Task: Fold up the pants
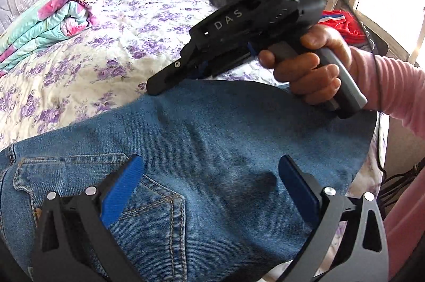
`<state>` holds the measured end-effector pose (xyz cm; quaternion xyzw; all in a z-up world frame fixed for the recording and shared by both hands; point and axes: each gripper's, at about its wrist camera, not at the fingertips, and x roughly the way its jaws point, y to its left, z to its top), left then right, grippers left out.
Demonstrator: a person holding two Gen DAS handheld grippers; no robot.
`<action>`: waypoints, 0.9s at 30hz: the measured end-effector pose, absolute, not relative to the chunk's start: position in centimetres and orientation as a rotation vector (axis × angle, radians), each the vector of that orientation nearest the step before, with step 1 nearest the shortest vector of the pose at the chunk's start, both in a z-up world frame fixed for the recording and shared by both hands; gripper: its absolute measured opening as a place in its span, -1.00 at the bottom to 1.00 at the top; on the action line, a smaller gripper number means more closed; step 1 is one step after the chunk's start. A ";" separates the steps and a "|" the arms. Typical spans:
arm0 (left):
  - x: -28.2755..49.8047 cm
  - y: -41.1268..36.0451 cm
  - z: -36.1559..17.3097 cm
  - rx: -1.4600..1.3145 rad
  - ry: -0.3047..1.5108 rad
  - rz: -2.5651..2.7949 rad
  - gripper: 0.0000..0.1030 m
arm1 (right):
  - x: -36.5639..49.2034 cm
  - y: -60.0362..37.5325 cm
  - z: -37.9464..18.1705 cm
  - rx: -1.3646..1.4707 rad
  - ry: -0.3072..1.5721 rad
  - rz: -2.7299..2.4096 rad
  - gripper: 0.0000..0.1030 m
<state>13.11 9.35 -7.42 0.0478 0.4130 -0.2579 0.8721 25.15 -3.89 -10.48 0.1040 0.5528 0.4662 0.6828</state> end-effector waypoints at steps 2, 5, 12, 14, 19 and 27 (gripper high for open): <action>13.1 9.4 -7.4 0.100 0.863 -0.537 0.92 | 24.2 -4.2 -7.7 0.128 1.127 0.983 -0.66; 13.2 9.3 -7.4 0.102 0.861 -0.535 0.92 | 22.1 -6.8 -3.9 0.091 0.985 0.990 -0.64; 13.3 9.6 -7.4 0.090 0.858 -0.541 0.92 | 18.3 -11.1 -3.4 -0.111 1.014 0.862 -0.62; 13.2 9.7 -7.4 0.093 0.857 -0.540 0.92 | 18.1 -11.9 -4.1 -0.212 1.061 0.864 -0.62; 12.9 9.9 -7.4 0.091 0.855 -0.538 0.92 | 18.2 -10.4 -6.8 -0.429 1.168 0.969 -0.59; 12.8 9.7 -7.5 0.099 0.855 -0.529 0.92 | 20.2 -9.3 -8.1 -0.568 1.280 1.050 -0.22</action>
